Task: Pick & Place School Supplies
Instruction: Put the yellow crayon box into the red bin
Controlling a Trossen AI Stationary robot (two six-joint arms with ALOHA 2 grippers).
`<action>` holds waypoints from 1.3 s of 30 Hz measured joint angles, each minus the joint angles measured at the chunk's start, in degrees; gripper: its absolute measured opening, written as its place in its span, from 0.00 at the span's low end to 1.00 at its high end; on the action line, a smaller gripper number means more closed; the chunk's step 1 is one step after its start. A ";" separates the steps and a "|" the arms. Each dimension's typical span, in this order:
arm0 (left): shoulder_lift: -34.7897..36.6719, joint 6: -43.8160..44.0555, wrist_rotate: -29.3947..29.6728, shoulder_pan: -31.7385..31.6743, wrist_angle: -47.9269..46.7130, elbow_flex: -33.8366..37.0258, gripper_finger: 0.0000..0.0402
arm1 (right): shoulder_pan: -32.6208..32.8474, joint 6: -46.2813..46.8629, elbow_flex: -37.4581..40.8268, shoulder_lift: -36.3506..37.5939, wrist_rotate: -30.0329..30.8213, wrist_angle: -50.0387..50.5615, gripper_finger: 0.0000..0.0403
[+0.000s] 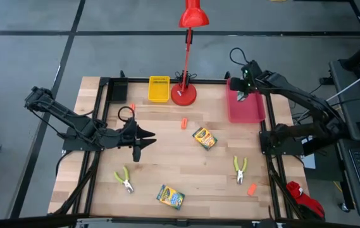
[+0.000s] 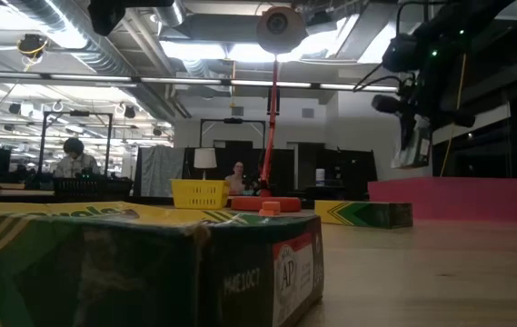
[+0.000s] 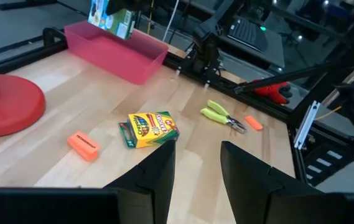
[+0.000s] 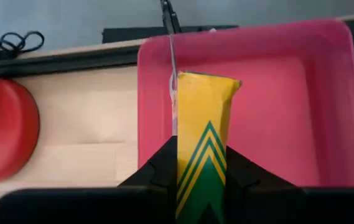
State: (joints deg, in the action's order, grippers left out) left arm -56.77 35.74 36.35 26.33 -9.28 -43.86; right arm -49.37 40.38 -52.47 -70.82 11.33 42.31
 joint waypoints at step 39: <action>0.02 2.04 -1.82 0.00 1.79 -0.02 0.31 | -2.09 -6.45 0.00 -8.27 -7.48 -7.56 0.33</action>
State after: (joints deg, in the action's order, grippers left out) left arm -56.75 37.78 34.52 26.33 -7.49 -43.88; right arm -51.46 33.93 -52.47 -79.09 3.85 34.74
